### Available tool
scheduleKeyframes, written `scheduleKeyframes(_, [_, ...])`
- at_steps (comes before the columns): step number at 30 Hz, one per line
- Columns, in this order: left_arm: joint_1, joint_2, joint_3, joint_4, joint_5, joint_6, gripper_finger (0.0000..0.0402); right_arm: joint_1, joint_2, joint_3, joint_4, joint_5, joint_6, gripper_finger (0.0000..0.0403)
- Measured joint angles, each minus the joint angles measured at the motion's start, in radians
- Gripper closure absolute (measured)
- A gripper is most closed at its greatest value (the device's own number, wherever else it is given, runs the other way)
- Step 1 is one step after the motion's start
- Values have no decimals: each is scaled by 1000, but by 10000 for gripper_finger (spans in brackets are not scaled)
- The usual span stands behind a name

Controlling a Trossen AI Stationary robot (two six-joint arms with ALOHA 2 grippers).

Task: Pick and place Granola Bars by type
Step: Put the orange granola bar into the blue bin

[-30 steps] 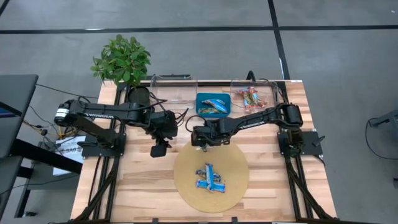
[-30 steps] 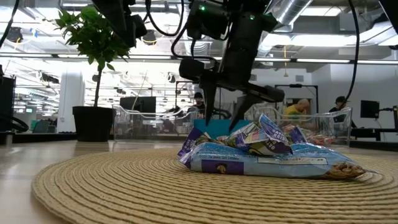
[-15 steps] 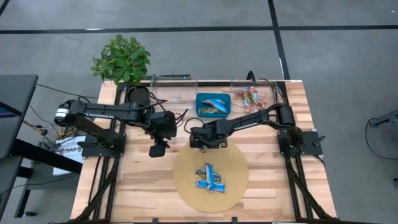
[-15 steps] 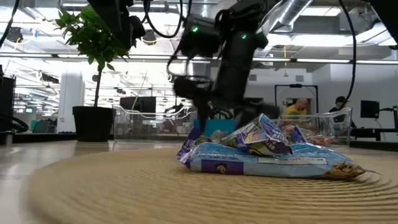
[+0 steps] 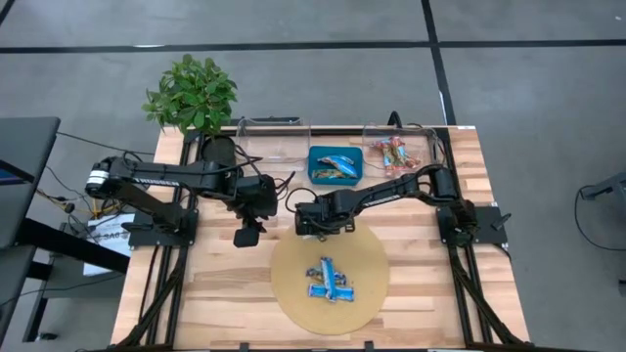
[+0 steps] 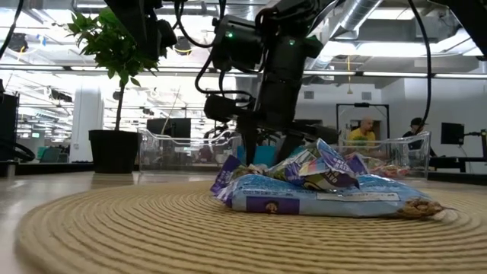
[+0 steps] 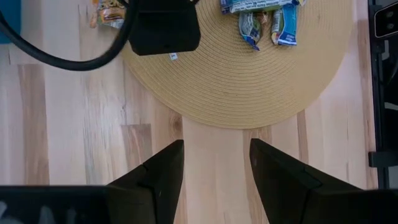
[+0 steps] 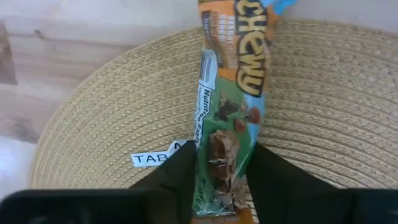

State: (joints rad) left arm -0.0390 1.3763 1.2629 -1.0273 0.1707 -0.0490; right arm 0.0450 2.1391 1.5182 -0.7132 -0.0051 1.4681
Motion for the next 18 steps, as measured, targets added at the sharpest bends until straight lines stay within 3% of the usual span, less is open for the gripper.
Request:
scheduleKeyframes(4, [0,0,0,0,0,-1,226,-1,-7,-1,0,4,-10,330])
scheduleKeyframes(9, [0,0,0,0,-3,-2,226,-1,-35,-6,-2,16,-60,331])
scheduleKeyframes(18, [0,-1,0,57,-83,-25,226,-31,-230,1,-85,241,-166,332])
